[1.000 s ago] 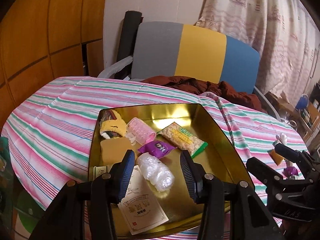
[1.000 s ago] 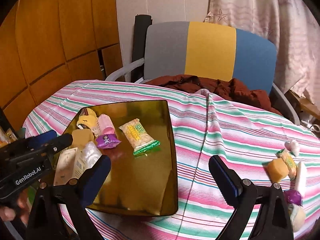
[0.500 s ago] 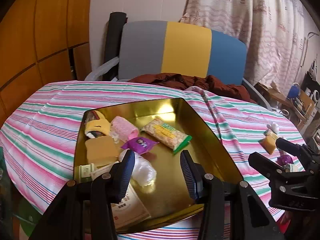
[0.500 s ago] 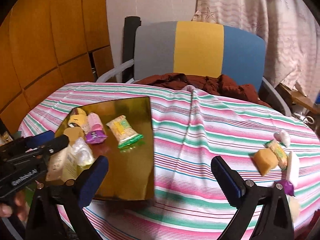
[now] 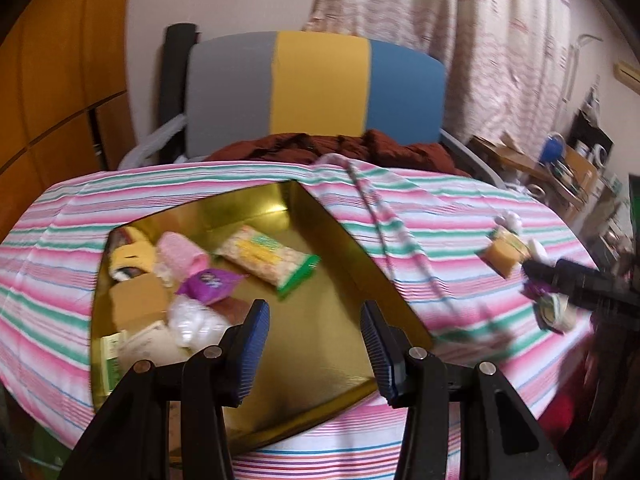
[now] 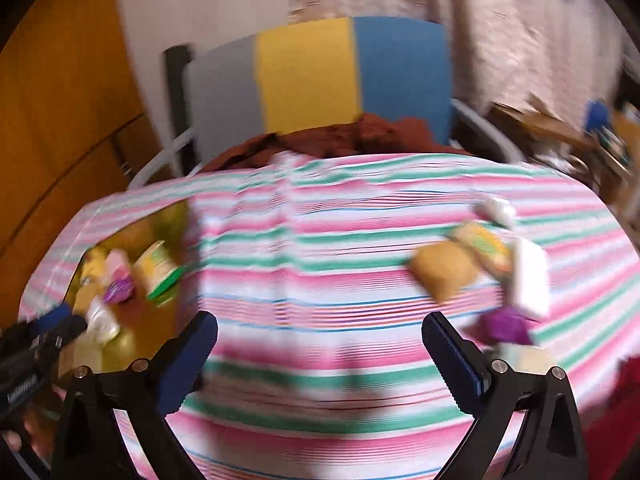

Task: Organize objects
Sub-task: 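Withdraw both open tools from the tray back over the table items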

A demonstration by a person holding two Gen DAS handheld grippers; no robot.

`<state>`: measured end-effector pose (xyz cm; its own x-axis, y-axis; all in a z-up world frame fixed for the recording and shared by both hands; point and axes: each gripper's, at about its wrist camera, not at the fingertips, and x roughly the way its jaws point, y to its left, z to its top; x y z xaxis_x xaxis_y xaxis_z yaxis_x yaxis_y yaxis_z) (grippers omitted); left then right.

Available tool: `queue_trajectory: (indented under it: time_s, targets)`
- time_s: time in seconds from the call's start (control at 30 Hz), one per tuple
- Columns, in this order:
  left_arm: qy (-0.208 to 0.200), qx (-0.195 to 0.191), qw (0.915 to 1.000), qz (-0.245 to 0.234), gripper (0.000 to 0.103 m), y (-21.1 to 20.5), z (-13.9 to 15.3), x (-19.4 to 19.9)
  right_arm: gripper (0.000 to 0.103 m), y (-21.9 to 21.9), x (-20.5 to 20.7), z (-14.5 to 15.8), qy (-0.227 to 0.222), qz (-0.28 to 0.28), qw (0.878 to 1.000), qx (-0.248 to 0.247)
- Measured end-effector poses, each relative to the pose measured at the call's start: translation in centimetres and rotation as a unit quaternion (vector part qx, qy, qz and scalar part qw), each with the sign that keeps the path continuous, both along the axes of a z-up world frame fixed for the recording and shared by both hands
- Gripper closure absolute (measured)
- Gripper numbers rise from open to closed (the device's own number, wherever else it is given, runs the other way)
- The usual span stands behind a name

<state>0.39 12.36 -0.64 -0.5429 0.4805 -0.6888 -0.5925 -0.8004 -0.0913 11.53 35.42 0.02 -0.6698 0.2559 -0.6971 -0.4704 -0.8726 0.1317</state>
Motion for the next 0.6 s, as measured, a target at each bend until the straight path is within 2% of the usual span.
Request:
queue_trajectory:
  time_s: [0.13,0.27,0.4,0.6]
  targets:
    - [-0.007,-0.003,0.9992,-0.039,0.055,2.0,-0.1,1.1,0.0,5.5,3.8,1.1,0.018,-0.08,0.997,-0.015]
    - [-0.012,-0.004,0.9964,-0.084,0.055,4.5,0.0,2.4,0.0,10.9,7.7,1.3,0.036,-0.17,0.984,-0.05]
    - [-0.018,-0.014,0.9919,-0.125,0.055,7.0,-0.1,3.6,0.0,14.3,10.4,0.9,0.048,-0.222,0.971,-0.076]
    - [-0.039,-0.033,0.982,-0.182,0.055,11.3,-1.2,5.1,0.0,17.5,13.5,-1.5,0.126,-0.246,0.939,-0.203]
